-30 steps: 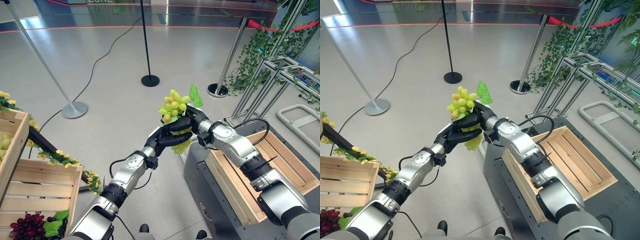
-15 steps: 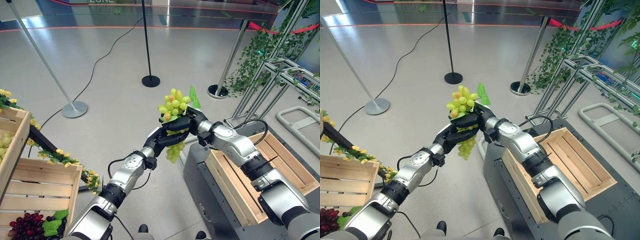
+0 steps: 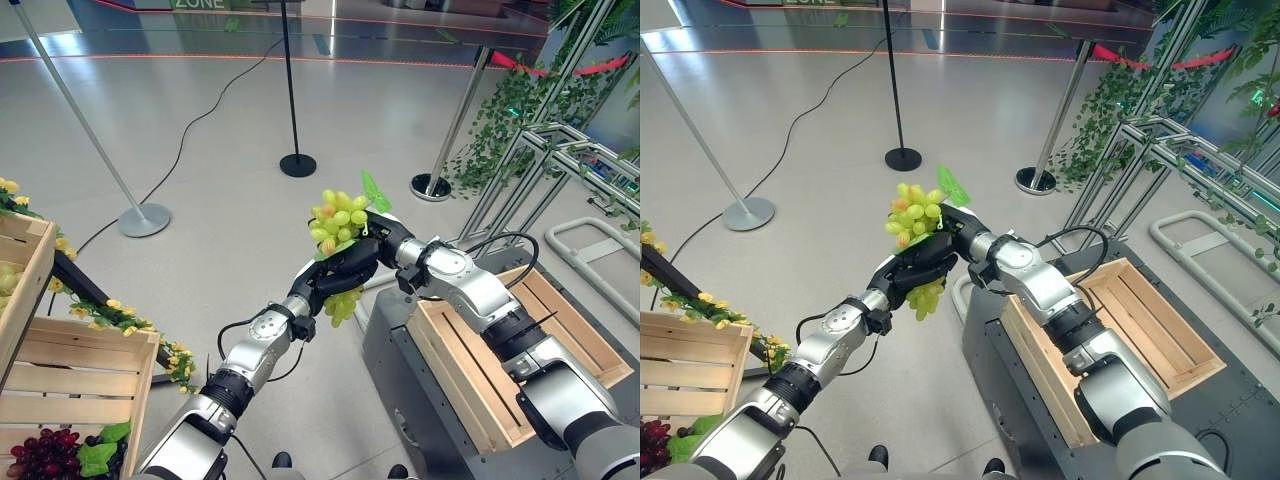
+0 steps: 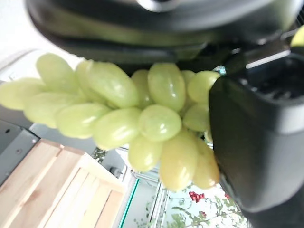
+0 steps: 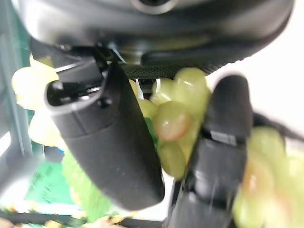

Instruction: Pick up the fruits from the basket on one side to the basket on the other side

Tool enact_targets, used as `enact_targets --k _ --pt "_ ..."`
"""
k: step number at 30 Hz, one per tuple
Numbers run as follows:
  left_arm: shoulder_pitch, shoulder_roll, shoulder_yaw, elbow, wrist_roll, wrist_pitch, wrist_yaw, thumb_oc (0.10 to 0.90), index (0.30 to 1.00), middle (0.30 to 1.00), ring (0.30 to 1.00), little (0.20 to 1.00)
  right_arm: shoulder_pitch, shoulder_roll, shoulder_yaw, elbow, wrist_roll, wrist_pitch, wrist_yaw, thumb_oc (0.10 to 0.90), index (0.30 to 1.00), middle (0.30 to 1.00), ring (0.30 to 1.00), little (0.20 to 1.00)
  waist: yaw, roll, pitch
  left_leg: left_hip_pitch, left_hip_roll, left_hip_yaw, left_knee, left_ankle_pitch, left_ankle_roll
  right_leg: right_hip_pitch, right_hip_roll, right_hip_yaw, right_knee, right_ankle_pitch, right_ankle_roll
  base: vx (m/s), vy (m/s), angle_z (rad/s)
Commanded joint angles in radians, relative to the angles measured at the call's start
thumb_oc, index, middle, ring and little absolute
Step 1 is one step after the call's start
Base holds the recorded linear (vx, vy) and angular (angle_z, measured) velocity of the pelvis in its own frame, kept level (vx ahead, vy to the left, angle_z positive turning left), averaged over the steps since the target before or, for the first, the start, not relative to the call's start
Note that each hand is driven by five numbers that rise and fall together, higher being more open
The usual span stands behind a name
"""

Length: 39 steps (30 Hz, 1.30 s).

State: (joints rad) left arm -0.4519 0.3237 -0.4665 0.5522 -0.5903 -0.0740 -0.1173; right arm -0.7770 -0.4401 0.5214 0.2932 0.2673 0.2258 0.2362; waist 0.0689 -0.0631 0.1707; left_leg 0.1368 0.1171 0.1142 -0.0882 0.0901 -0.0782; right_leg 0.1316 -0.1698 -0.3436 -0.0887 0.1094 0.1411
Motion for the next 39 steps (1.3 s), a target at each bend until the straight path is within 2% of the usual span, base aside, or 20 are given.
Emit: enact_targets --k 1,3,6,9,13,19,24,26,27,28,30,32,33,34,36,37,38,39 --pt "-0.106 -0.029 0.024 -0.027 -0.019 -0.151 0.007 0.400 0.300 0.300 0.300 0.300 -0.161 -0.098 0.016 0.008 -0.150 -0.092 -0.093 0.800 0.900 0.900 0.900 0.900 0.009 -0.001 -0.109 0.002 -0.030 0.004 0.001 -0.053 0.010 0.066 -0.006 0.027 0.001 -0.055 -0.021 0.00 0.000 0.00" --pt "-0.094 -0.007 0.040 -0.035 -0.017 -0.156 0.000 0.400 0.300 0.300 0.300 0.300 -0.141 -0.143 0.015 0.003 -0.219 -0.064 -0.112 0.800 0.900 0.900 0.900 0.900 0.008 -0.001 -0.106 0.001 -0.030 0.004 0.001 -0.054 0.011 0.065 -0.006 0.029 0.001 -0.056 -0.020 0.00 0.000 0.00" --pt "-0.077 0.019 0.060 -0.061 -0.015 -0.156 0.001 0.400 0.300 0.300 0.300 0.300 -0.099 -0.186 0.014 0.005 -0.256 -0.051 -0.140 0.800 0.900 0.900 0.900 0.900 0.008 0.001 -0.103 -0.002 -0.030 0.002 0.001 -0.054 0.012 0.064 -0.007 0.030 0.001 -0.057 -0.018 0.00 0.000 0.00" --pt "-0.065 0.034 0.074 -0.081 -0.012 -0.156 0.002 0.400 0.300 0.300 0.300 0.300 -0.066 -0.199 0.000 -0.001 -0.253 -0.047 -0.158 0.800 0.900 0.900 0.900 0.900 0.009 0.002 -0.099 -0.001 -0.031 0.000 0.001 -0.055 0.013 0.064 -0.007 0.031 0.001 -0.057 -0.018 0.00 0.000 0.00" --pt "-0.015 0.065 0.120 -0.129 0.014 -0.161 0.009 0.400 0.300 0.300 0.300 0.300 0.056 -0.203 -0.055 -0.009 -0.213 -0.067 -0.180 0.800 0.900 0.900 0.900 0.900 0.012 0.007 -0.089 0.001 -0.035 -0.007 0.001 -0.059 0.017 0.067 -0.010 0.029 0.001 -0.056 -0.015 0.01 -0.001 0.00" --pt "0.065 0.101 0.185 -0.200 0.068 -0.169 -0.008 0.400 0.300 0.300 0.300 0.300 0.234 -0.153 -0.138 -0.004 -0.134 -0.110 -0.158 0.800 0.900 0.900 0.900 0.900 0.025 0.020 -0.086 -0.004 -0.043 -0.010 0.001 -0.065 0.023 0.066 -0.024 0.016 0.001 -0.054 -0.004 0.02 0.035 0.02" --pt "0.087 0.130 0.214 -0.241 0.083 -0.181 -0.011 0.400 0.300 0.300 0.300 0.300 0.309 -0.107 -0.154 0.032 -0.090 -0.129 -0.166 0.800 0.900 0.900 0.900 0.900 0.040 0.030 -0.083 -0.006 -0.060 -0.019 0.001 -0.070 0.035 0.069 -0.045 -0.005 0.009 -0.050 0.010 0.03 0.082 0.04" --pt "0.099 0.143 0.223 -0.276 0.098 -0.175 -0.016 0.400 0.300 0.300 0.300 0.300 0.343 -0.073 -0.156 0.050 -0.092 -0.152 -0.192 0.800 0.900 0.900 0.900 0.900 0.055 0.039 -0.079 -0.010 -0.074 -0.041 0.001 -0.069 0.051 0.061 -0.061 -0.013 0.057 -0.065 0.017 0.03 0.117 0.16" --pt "0.101 0.152 0.220 -0.295 0.107 -0.171 -0.023 0.400 0.300 0.300 0.300 0.300 0.363 -0.053 -0.162 0.053 -0.085 -0.162 -0.209 0.800 0.900 0.900 0.900 0.900 0.066 0.047 -0.072 -0.021 -0.096 -0.067 0.001 -0.064 0.076 0.040 -0.093 -0.007 0.188 -0.053 0.023 0.01 0.101 0.13" --pt "0.101 0.154 0.219 -0.298 0.108 -0.170 -0.024 0.400 0.300 0.300 0.300 0.300 0.366 -0.049 -0.164 0.054 -0.084 -0.164 -0.212 0.800 0.900 0.900 0.900 0.900 0.068 0.046 -0.071 -0.024 -0.102 -0.071 0.001 -0.062 0.082 0.028 -0.103 -0.003 0.219 -0.051 0.026 0.01 0.131 0.20" --pt "0.111 0.173 0.203 -0.324 0.139 -0.178 -0.044 0.400 0.300 0.300 0.300 0.300 0.414 -0.037 -0.174 0.031 -0.080 -0.191 -0.246 0.800 0.900 0.900 0.900 0.900 0.062 0.068 -0.045 -0.036 -0.142 -0.140 0.001 -0.039 0.111 -0.130 -0.128 0.090 0.498 0.027 0.032 0.01 0.105 0.33" --pt "0.120 0.178 0.197 -0.333 0.157 -0.177 -0.055 0.400 0.300 0.300 0.300 0.300 0.454 -0.024 -0.180 0.014 -0.081 -0.199 -0.261 0.800 0.900 0.900 0.900 0.900 0.045 0.090 -0.026 -0.035 -0.148 -0.177 0.009 -0.034 0.121 -0.211 -0.107 0.162 0.648 0.025 0.006 0.08 -0.021 0.67" --pt "0.118 0.185 0.184 -0.319 0.156 -0.185 -0.070 0.400 0.300 0.300 0.300 0.300 0.495 -0.018 -0.184 0.007 -0.083 -0.212 -0.259 0.800 0.900 0.900 0.900 0.900 0.017 0.093 -0.019 -0.028 -0.155 -0.218 0.012 -0.038 0.123 -0.240 -0.066 0.231 0.610 0.010 -0.016 0.14 -0.137 0.85" --pt "0.115 0.187 0.181 -0.316 0.153 -0.187 -0.071 0.400 0.300 0.300 0.300 0.300 0.500 -0.019 -0.184 0.006 -0.084 -0.213 -0.255 0.800 0.900 0.900 0.900 0.900 0.013 0.095 -0.022 -0.030 -0.153 -0.226 0.012 -0.037 0.123 -0.243 -0.056 0.239 0.591 0.010 -0.019 0.18 -0.236 0.93" --pt "0.086 0.200 0.149 -0.295 0.132 -0.199 -0.073 0.400 0.300 0.300 0.300 0.300 0.531 -0.029 -0.181 0.009 -0.088 -0.230 -0.242 0.800 0.900 0.900 0.900 0.900 -0.023 0.089 -0.026 -0.024 -0.161 -0.286 0.016 -0.054 0.123 -0.247 -0.011 0.339 0.440 0.014 -0.026 0.18 -0.321 1.15" --pt "0.063 0.207 0.132 -0.287 0.119 -0.203 -0.079 0.400 0.300 0.300 0.300 0.300 0.532 -0.032 -0.173 0.025 -0.085 -0.242 -0.249 0.800 0.900 0.900 0.900 0.900 -0.039 0.086 -0.025 -0.019 -0.162 -0.319 0.021 -0.070 0.119 -0.241 0.012 0.396 0.362 0.008 -0.024 0.23 -0.497 1.40" --pt "0.012 0.207 0.103 -0.273 0.084 -0.207 -0.115 0.400 0.300 0.300 0.300 0.300 0.525 -0.047 -0.176 0.060 -0.068 -0.257 -0.267 0.800 0.900 0.900 0.900 0.900 -0.072 0.079 -0.026 -0.012 -0.165 -0.386 0.020 -0.094 0.114 -0.224 0.078 0.519 0.229 -0.031 -0.009 0.17 -0.395 1.17" --pt "0.006 0.206 0.100 -0.271 0.081 -0.208 -0.113 0.400 0.300 0.300 0.300 0.300 0.524 -0.050 -0.177 0.065 -0.068 -0.258 -0.261 0.800 0.900 0.900 0.900 0.900 -0.076 0.077 -0.028 -0.015 -0.166 -0.393 0.020 -0.095 0.113 -0.224 0.085 0.531 0.217 -0.032 -0.006 0.14 -0.368 1.40"
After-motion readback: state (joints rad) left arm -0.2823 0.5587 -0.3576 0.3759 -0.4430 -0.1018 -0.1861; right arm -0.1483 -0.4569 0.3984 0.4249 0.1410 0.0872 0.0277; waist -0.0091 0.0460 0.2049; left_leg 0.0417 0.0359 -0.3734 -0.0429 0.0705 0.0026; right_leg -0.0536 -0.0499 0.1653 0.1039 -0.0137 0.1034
